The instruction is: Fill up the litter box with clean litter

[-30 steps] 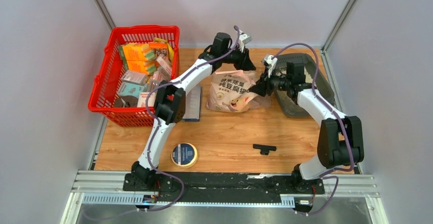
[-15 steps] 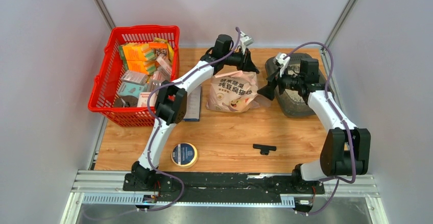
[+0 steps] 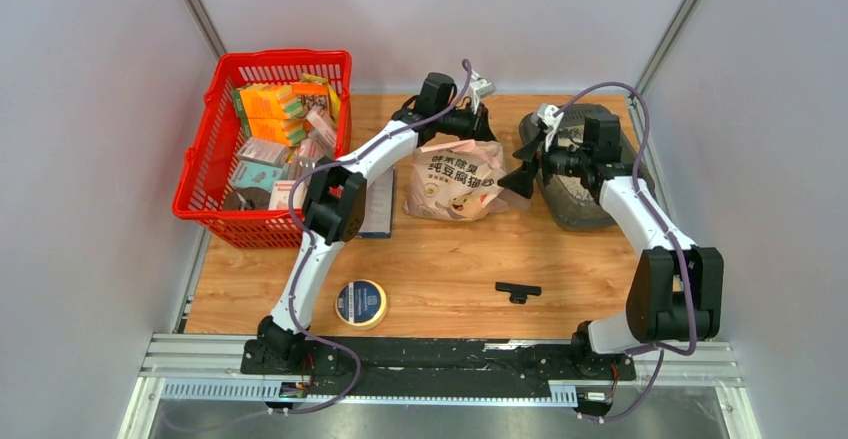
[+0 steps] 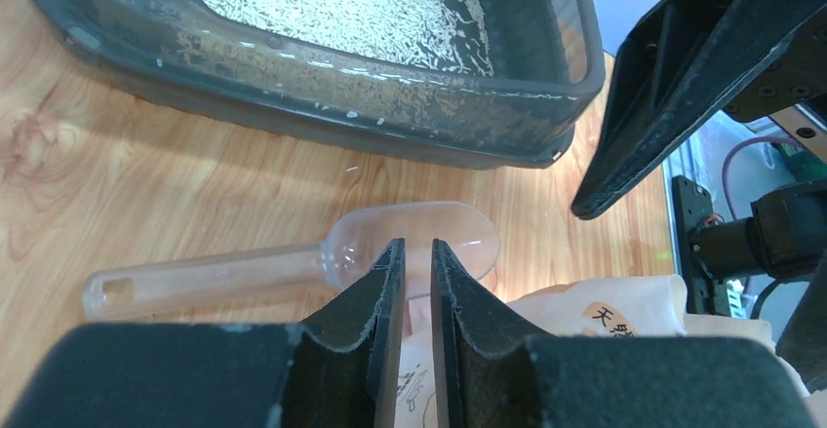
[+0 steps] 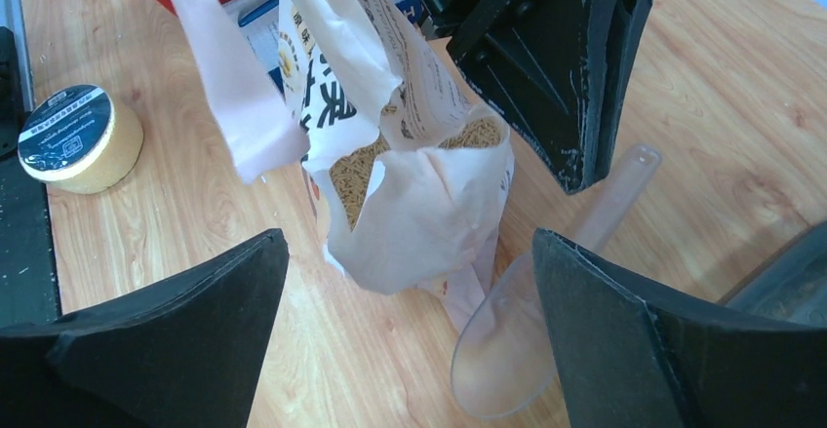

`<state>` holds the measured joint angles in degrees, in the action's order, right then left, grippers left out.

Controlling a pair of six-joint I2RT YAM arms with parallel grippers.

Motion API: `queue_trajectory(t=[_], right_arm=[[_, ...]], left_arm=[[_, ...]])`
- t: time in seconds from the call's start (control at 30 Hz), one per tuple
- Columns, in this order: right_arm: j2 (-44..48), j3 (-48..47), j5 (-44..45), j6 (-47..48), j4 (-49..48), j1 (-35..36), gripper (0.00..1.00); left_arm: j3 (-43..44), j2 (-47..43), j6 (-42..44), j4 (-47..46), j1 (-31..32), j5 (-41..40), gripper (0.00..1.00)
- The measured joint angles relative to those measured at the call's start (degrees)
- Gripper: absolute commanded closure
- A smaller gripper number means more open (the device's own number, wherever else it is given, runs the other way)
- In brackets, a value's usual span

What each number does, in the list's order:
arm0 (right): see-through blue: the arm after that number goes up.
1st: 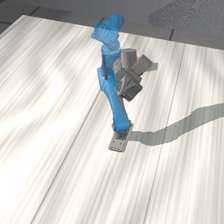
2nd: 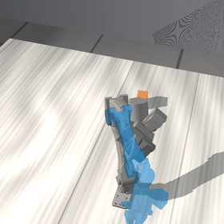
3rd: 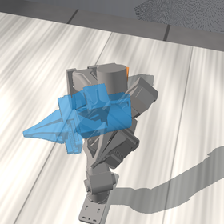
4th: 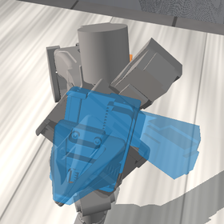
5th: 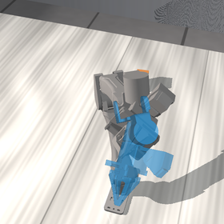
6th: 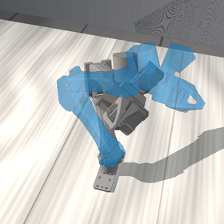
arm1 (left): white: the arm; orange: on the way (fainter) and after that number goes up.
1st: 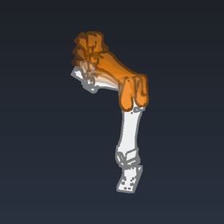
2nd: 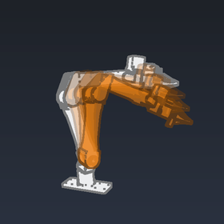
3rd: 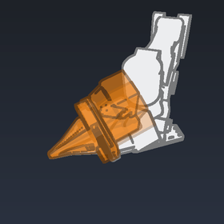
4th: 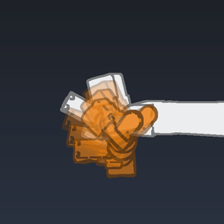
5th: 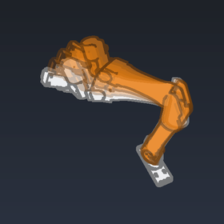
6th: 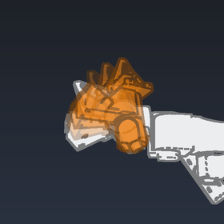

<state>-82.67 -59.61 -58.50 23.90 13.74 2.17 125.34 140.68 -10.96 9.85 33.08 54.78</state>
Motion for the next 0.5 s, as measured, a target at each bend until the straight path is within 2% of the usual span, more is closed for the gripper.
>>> queue_trajectory(t=[0.23, 0.5], right_arm=[[-6.6, -0.9, -0.4, -0.8, -5.2, 1.2, 0.01], [-9.9, -2.7, -3.2, -1.5, -7.6, 1.3, 0.24]], left_arm=[[-2.1, -0.8, 0.0, 0.7, -0.1, 1.4, 0.78], [-3.9, -2.6, 0.2, 2.3, -0.6, 2.0, 0.81]])
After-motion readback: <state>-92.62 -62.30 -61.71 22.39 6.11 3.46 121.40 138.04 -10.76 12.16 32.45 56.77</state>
